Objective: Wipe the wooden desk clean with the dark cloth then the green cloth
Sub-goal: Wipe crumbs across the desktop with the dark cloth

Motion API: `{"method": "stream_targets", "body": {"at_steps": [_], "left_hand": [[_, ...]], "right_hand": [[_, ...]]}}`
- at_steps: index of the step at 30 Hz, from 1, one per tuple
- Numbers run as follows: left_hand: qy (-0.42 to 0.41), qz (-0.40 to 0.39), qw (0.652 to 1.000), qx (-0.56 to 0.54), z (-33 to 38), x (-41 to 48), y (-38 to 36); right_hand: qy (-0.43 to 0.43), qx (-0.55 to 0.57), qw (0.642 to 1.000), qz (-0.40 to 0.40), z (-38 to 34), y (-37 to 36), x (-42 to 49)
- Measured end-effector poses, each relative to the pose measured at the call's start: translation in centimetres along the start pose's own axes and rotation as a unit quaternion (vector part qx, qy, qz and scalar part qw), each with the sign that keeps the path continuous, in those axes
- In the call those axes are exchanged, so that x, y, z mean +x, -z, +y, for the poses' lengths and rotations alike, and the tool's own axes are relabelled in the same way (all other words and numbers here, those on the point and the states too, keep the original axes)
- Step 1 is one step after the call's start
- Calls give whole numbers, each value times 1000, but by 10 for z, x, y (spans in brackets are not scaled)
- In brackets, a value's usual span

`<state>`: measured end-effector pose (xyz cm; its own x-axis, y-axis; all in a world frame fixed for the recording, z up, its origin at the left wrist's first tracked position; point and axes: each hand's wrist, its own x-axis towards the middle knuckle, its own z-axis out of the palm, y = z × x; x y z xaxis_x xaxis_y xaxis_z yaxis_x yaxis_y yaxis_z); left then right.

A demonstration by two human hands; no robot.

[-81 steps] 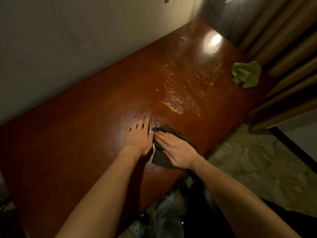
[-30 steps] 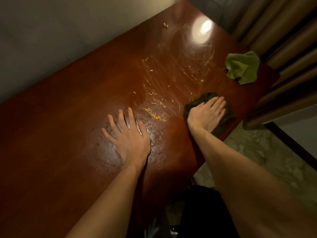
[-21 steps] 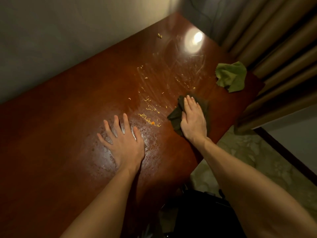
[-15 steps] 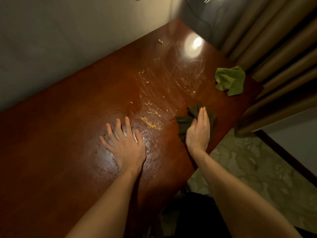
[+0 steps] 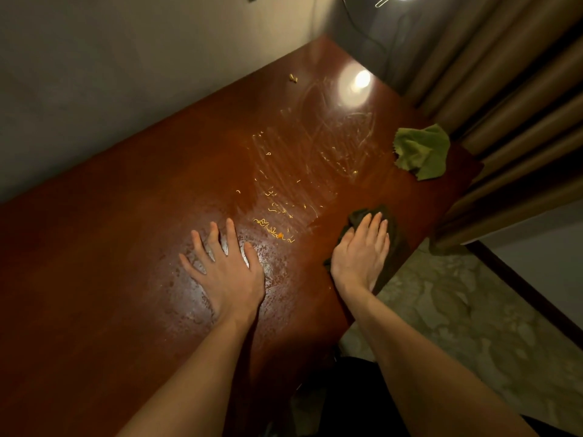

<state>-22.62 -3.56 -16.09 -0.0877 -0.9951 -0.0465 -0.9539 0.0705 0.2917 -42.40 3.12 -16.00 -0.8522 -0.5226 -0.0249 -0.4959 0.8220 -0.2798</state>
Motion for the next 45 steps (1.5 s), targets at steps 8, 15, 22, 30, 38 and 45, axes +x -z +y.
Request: {"method": "stream_targets", "body": {"at_steps": [8,15,22,30,38,45], "left_hand": [[5,-10,1000,10,1,1,-1],[-2,-17,1000,-3,-1,0,2],[-3,-41,999,-33,-3,0,9],[-147,-29,989,-8,-52,22,40],[-216,-16,976,27,-67,38,36],[-200,-18,980,-2,-58,44,25]], "right_hand": [[257,-3,965,-58,-2,3,34],[109,50,993,-14,11,7,-14],[65,3,998,-21,3,-5,-134],[389,-43,910,-139,3,5,-121],[645,-78,721,-241,-24,6,-46],[622,-50,746,-233,-53,-1,2]]}}
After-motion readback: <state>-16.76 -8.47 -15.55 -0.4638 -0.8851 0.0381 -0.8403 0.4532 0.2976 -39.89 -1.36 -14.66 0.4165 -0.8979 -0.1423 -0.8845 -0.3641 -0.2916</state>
